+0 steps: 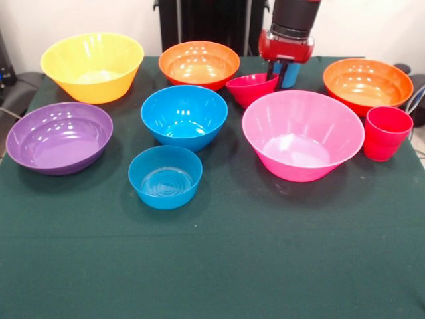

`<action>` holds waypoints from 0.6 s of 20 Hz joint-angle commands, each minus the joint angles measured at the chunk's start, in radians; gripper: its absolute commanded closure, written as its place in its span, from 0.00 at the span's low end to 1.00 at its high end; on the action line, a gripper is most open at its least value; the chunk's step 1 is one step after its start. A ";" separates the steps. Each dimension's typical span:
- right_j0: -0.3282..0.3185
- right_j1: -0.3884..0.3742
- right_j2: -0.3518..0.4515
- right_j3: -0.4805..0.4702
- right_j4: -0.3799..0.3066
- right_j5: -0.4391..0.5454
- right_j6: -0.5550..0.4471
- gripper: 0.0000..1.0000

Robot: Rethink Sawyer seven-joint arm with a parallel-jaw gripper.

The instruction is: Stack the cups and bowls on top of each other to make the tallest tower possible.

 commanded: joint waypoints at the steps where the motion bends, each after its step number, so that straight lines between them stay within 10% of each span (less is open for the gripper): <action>1: 0.010 0.020 0.160 -0.119 0.099 0.171 0.090 1.00; 12: -0.025 -0.064 0.196 -0.208 0.153 0.425 0.024 1.00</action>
